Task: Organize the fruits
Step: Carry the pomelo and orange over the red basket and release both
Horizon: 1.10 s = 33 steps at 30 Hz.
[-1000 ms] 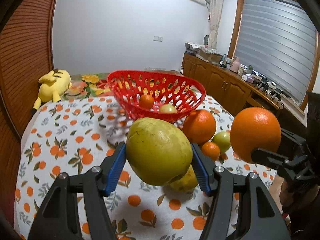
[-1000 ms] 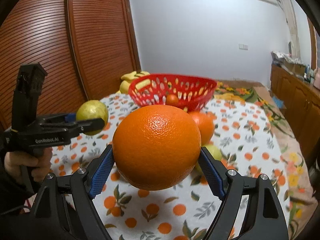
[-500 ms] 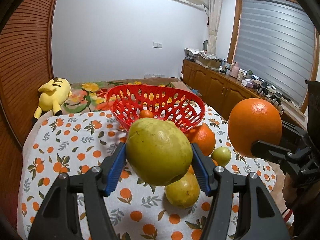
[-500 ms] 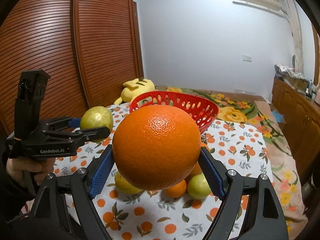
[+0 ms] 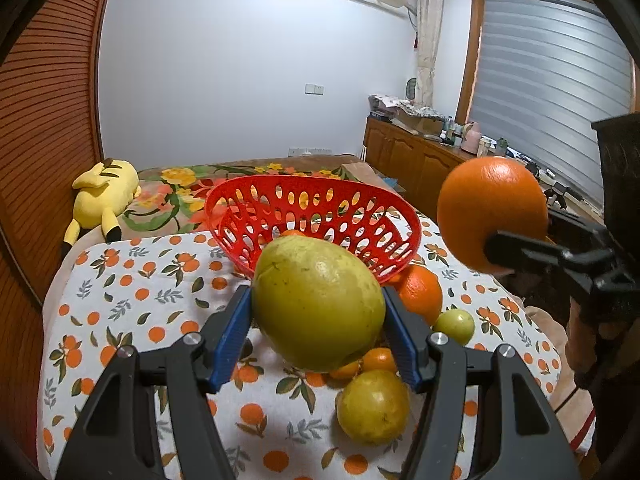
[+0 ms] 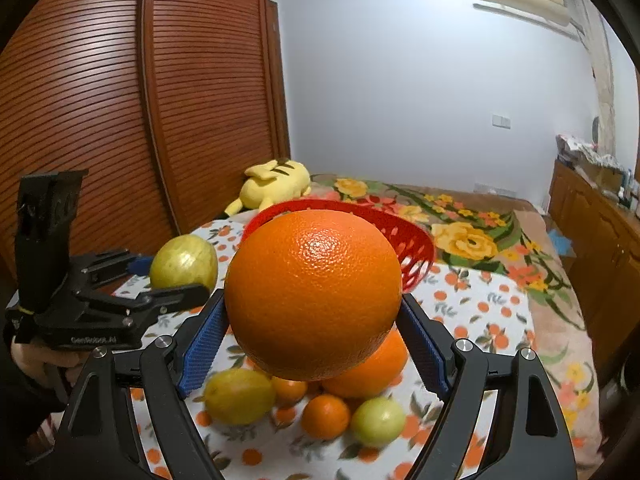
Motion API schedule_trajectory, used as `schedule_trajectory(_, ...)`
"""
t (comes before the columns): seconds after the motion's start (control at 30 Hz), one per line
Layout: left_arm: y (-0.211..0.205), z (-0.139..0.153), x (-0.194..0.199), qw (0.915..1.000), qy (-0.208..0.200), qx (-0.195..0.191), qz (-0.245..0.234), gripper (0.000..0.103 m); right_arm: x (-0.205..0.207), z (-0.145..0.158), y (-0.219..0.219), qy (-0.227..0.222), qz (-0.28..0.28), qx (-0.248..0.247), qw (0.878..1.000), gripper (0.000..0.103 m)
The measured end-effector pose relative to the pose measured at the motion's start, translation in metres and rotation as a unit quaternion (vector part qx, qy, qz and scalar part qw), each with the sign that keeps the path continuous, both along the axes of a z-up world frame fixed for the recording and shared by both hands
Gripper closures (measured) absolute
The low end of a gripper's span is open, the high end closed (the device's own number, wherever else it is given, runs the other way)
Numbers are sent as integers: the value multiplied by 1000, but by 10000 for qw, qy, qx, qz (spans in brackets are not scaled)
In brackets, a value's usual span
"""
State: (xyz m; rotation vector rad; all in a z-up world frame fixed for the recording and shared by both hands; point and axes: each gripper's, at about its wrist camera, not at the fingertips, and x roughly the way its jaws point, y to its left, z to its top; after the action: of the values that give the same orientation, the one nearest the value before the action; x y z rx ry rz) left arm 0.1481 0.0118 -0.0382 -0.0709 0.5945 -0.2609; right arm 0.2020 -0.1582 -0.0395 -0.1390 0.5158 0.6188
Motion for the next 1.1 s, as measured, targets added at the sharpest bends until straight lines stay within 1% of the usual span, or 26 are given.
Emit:
schedule_trajectory(0.27,-5,-6,38,9999,145,88,9,40,46,-4,-4,153,-9,-85,9998,18)
schedule_trajectory(0.5,-8,-14,71,9994,327,70,-11,40,88,-13,5,391,63,-331,9987,18)
schedule_trajectory(0.73,-11,-25,97,9984,524,188,-117,40,123,-29,22,591,223,-719,9954,18)
schedule_trajectory(0.9,-8,-29,109,9979,596,221,-140,40,136,-36,31,680,358,-939,9926,18)
schedule_trajectory(1.1,-7,-31,120,9975,647,276,-118,40,148,-48,45,840,506,-1383,9855,18)
